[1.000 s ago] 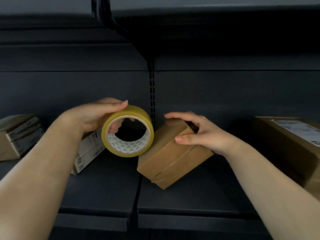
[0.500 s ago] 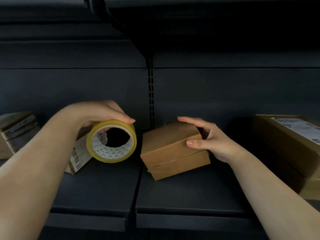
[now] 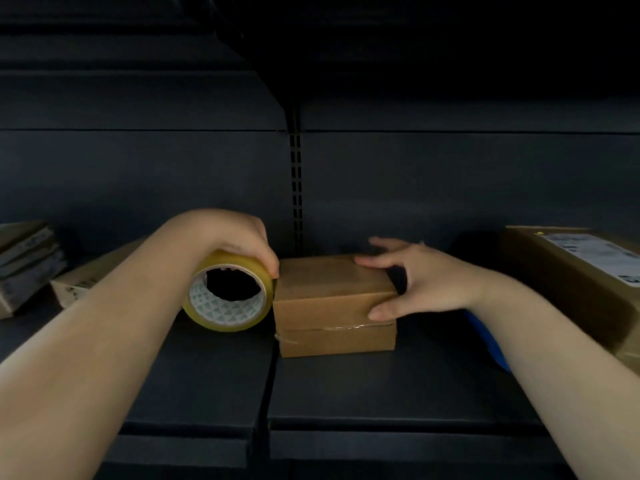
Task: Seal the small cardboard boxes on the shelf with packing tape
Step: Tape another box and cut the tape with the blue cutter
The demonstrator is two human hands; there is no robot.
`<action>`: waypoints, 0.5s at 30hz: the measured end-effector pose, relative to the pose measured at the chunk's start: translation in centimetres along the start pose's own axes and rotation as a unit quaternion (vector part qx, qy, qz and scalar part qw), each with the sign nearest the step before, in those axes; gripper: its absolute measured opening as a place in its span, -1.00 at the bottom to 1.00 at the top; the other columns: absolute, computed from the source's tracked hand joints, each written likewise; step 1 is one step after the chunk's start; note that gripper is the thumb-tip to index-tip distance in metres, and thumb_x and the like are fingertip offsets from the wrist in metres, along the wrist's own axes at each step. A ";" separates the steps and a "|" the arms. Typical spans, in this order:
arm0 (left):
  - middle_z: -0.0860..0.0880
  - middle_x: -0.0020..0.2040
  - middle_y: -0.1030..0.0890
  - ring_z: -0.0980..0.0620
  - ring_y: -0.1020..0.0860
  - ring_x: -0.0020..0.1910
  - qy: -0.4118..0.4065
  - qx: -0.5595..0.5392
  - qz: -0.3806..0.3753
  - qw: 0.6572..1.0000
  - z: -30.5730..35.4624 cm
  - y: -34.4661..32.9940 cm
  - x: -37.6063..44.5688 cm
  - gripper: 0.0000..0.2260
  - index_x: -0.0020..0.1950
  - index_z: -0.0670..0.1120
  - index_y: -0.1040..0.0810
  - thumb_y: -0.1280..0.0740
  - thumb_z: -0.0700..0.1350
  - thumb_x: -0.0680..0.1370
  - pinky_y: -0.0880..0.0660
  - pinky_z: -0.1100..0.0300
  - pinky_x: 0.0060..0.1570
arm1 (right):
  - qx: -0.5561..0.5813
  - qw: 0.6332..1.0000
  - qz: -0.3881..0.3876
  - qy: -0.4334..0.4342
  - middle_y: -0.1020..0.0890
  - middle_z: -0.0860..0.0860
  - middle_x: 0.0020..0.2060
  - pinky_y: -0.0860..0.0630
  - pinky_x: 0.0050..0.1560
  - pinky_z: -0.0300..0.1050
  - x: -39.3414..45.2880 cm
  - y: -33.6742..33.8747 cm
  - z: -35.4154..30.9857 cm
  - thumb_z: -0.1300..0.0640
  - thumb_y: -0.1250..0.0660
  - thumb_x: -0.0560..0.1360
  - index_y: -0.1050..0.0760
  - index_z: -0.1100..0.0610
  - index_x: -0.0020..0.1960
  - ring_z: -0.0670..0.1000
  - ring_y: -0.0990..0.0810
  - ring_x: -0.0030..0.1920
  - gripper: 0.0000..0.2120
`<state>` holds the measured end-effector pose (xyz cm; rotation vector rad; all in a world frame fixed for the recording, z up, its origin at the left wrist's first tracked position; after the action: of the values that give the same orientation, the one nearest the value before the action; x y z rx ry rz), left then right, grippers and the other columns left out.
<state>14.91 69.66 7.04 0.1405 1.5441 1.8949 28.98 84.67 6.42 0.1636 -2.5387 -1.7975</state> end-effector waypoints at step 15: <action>0.07 -0.36 -0.65 0.15 -0.61 -0.35 -0.207 -0.243 -0.020 0.948 0.3 0.9 -3.4 -0.60 -0.26 0.04 -0.69 -0.49 0.32 0.14 -0.49 0.34 -0.34 | -0.030 0.997 0.012 0.076 -0.23 -0.06 0.38 -0.26 0.32 0.08 6.1 -1.0 -7.7 -0.35 -0.43 0.17 0.02 -0.28 0.45 0.04 -0.21 0.37 -0.02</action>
<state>17.27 67.99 9.04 0.2639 0.7742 1.9975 23.58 76.46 7.81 0.2576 -2.3713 -1.7752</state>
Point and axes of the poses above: each hand's wrist, its own x-axis towards the middle knuckle, its own y-axis out of the back of the hand, z = x × y, the point moved 10 cm from there along x, towards the middle knuckle
